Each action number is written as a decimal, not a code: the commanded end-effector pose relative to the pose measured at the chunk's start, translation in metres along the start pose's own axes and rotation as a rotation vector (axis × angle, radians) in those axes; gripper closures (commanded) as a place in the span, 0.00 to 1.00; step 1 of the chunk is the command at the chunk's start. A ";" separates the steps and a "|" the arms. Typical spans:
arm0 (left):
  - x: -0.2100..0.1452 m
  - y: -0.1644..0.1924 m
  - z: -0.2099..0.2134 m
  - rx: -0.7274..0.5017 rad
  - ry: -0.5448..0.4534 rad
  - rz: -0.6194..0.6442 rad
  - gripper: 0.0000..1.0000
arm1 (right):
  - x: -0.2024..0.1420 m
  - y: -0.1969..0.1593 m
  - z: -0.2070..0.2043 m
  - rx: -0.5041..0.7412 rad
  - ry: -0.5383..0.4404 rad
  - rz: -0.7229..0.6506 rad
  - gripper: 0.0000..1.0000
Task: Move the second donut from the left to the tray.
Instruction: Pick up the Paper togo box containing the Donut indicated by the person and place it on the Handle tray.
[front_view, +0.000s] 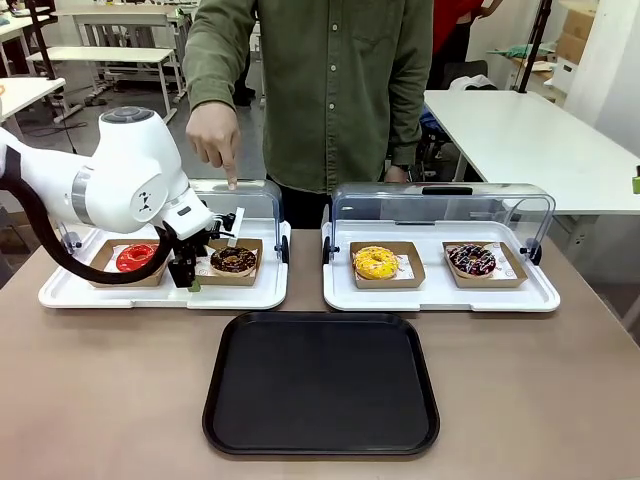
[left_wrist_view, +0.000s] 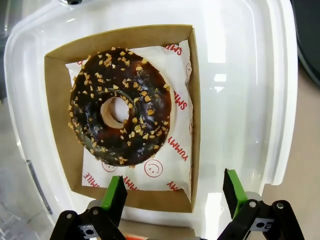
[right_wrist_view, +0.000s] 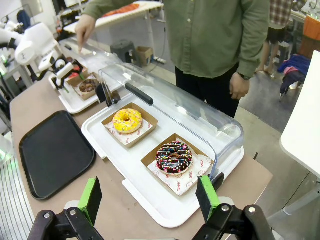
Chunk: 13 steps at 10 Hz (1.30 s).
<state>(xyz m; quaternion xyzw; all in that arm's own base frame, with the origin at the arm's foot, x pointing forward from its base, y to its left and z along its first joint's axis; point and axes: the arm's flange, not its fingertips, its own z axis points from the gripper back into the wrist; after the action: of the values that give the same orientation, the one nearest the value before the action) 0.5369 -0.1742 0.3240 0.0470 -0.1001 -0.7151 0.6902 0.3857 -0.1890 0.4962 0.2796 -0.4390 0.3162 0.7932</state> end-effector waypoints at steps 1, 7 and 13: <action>0.002 0.005 -0.004 0.013 0.017 0.011 0.00 | 0.001 0.000 0.000 0.004 -0.011 0.005 0.00; 0.003 0.006 -0.007 -0.022 0.015 0.015 0.57 | 0.001 0.000 0.000 0.004 -0.011 0.005 0.00; 0.002 0.004 -0.005 -0.057 0.024 -0.006 1.00 | 0.001 0.000 0.000 0.004 -0.011 0.005 0.00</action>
<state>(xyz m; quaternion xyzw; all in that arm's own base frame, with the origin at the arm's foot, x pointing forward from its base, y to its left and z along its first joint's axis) 0.5413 -0.1777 0.3169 0.0372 -0.0805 -0.7176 0.6908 0.3857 -0.1890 0.4962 0.2796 -0.4390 0.3162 0.7932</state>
